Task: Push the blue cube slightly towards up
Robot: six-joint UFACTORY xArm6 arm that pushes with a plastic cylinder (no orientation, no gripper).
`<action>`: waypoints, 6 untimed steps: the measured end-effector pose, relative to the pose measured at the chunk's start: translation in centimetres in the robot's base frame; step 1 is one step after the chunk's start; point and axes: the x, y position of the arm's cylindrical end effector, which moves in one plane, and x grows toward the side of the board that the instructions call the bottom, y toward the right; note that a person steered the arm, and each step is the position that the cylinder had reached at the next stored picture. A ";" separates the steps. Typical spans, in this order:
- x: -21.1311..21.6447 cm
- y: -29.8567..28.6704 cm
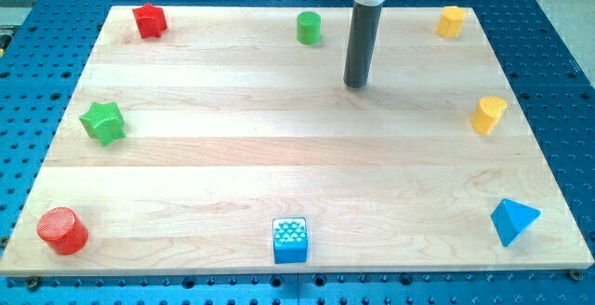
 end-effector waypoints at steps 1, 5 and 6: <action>0.1 0.0; 24.8 -2.8; 25.9 -3.2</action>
